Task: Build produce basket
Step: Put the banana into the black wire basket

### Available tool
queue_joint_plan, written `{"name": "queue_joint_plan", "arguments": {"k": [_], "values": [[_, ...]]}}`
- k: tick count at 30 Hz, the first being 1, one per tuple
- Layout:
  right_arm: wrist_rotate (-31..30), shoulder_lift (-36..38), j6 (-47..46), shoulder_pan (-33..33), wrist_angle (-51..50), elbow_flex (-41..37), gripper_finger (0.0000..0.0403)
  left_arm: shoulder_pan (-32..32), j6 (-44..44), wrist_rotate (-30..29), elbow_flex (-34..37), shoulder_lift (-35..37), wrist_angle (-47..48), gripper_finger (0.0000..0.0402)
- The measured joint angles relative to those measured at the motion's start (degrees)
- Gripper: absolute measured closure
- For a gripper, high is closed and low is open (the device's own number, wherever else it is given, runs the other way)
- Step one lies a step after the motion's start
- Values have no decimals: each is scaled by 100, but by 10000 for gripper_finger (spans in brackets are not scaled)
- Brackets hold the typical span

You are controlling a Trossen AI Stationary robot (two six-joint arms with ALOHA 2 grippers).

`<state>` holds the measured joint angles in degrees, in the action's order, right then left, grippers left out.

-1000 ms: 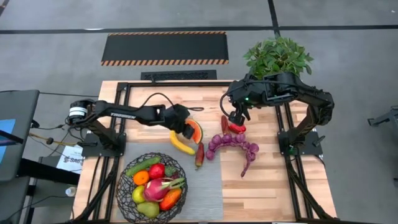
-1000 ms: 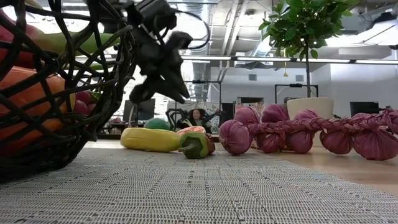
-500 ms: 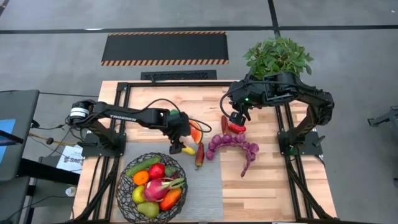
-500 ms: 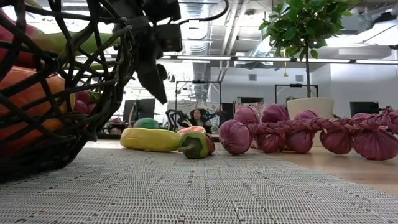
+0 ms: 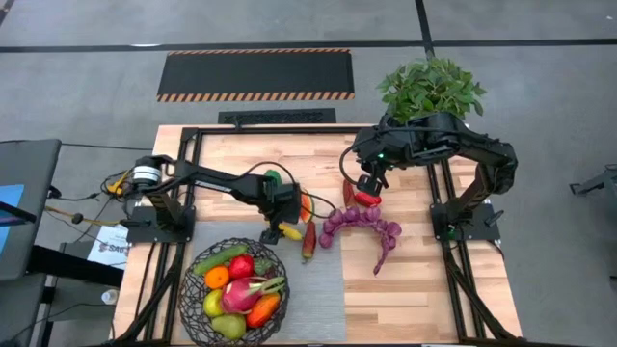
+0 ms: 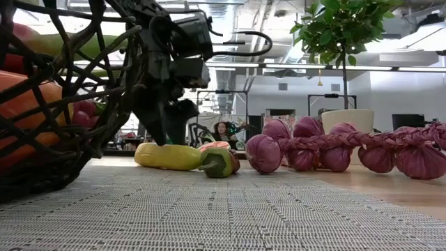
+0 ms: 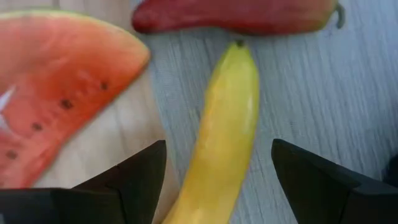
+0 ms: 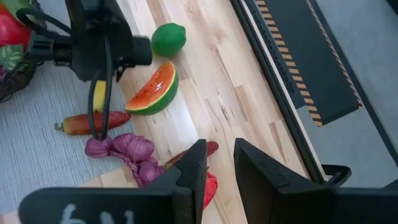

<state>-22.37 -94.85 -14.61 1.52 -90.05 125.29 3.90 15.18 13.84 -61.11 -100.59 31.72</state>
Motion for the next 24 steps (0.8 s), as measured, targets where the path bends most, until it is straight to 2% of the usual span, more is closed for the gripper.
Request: {"name": "queue_joint_plan", "arguments": {"k": [6,12,15,19,22,24], "values": [[2,0,-37,-4,4,0,298,8,349,39,-23,-223,-114,125],[0,4,-39,-7,7,0,298,7,474,-278,-44,-380,81,137],[0,4,-40,-7,5,0,298,4,537,-354,-81,-379,26,176],[0,4,-42,-7,3,0,298,-8,537,-662,-295,-376,258,262],[0,4,-42,-7,3,0,298,28,532,-655,-496,-374,277,325],[0,4,-40,-7,3,0,298,72,529,-599,-704,-374,399,326]]}}
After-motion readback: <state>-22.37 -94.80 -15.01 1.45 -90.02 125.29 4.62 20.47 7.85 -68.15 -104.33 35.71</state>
